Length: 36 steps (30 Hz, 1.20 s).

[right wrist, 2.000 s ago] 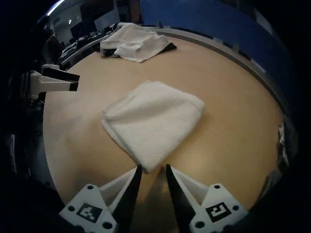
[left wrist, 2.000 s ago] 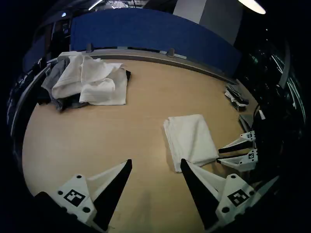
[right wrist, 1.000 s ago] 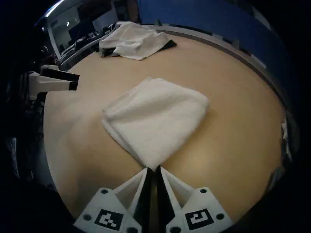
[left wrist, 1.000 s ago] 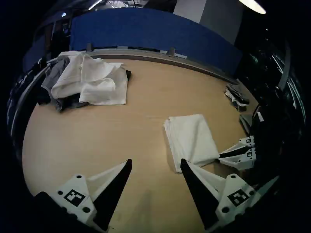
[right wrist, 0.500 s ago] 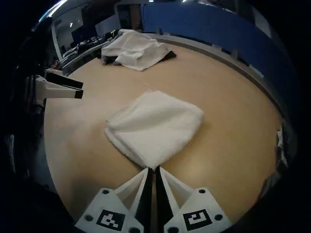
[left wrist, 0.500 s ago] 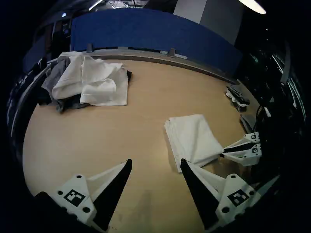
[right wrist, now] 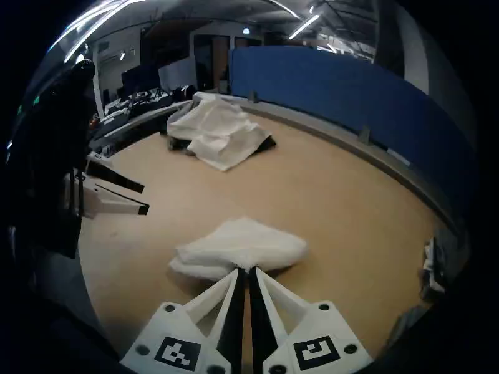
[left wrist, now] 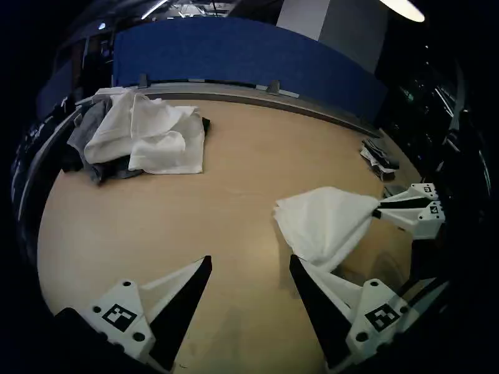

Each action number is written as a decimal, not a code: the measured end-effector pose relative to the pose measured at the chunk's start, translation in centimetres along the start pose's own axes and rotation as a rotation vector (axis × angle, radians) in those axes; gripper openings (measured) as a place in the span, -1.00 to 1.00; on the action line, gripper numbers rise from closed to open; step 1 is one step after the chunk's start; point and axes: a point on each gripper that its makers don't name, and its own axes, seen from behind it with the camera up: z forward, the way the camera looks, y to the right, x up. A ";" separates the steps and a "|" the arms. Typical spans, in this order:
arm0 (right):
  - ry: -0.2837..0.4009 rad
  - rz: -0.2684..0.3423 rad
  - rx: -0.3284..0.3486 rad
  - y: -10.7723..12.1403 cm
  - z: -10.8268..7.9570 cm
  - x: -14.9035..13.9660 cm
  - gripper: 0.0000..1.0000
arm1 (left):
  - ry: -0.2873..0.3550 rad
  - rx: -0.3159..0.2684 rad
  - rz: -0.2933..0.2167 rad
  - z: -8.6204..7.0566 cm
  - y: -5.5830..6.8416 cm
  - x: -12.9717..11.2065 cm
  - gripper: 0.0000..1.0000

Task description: Fold towel

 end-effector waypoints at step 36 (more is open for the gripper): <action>0.209 -0.004 -0.141 5.7 -7.5 5.6 -0.91 | 0.032 -0.008 0.024 -1.2 2.2 0.5 0.85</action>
